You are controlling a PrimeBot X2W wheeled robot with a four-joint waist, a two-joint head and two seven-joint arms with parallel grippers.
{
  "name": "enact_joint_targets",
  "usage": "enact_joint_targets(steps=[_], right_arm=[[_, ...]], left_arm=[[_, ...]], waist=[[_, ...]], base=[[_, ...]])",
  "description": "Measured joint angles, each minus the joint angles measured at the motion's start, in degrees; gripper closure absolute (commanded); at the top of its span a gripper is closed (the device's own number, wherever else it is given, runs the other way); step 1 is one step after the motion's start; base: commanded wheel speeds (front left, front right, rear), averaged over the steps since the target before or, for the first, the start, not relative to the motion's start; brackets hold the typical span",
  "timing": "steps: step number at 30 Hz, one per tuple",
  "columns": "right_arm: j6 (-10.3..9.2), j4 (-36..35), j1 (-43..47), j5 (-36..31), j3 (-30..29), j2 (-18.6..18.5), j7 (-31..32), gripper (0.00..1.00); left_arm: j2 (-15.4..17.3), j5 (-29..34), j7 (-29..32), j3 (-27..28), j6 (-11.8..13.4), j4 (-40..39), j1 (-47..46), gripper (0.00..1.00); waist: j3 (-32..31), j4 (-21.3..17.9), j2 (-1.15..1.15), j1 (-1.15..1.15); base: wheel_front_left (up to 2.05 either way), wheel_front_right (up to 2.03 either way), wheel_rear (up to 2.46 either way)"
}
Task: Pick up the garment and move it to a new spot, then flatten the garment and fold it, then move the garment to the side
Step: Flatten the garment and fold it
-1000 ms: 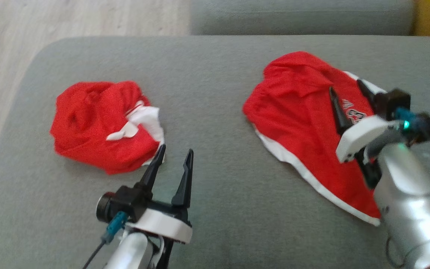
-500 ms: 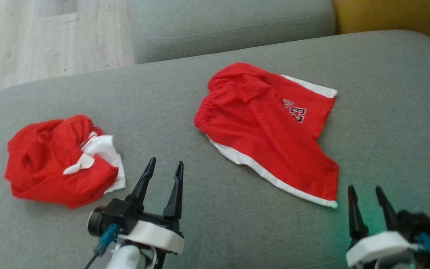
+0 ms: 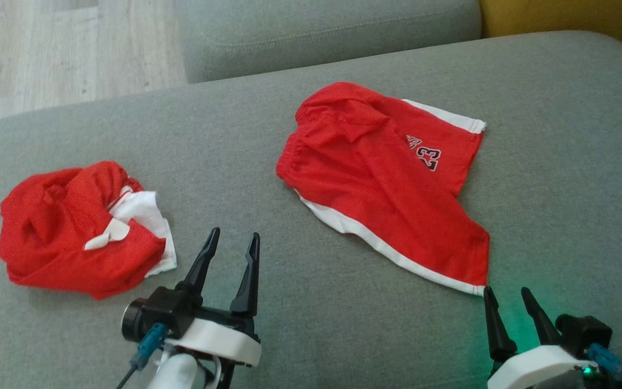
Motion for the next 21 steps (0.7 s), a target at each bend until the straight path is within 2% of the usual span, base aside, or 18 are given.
enact_joint_targets(steps=[7, 21], right_arm=[[0.00, 2.6, -0.5, 0.7, 0.2, 0.0, 2.4, 0.00], [0.00, 6.5, -3.7, 1.1, 0.8, 0.0, 2.3, 0.00]], left_arm=[[0.0, 0.0, 0.0, -0.4, -0.4, 0.1, -0.2, 0.00], [0.0, 0.5, 0.0, -0.2, -0.6, 0.4, -1.8, 0.00]], waist=[[1.4, 1.7, 0.00, 0.00], [2.8, 4.5, 0.00, 0.00]], base=[[0.00, 0.00, 0.00], [0.00, 0.00, 0.00]])
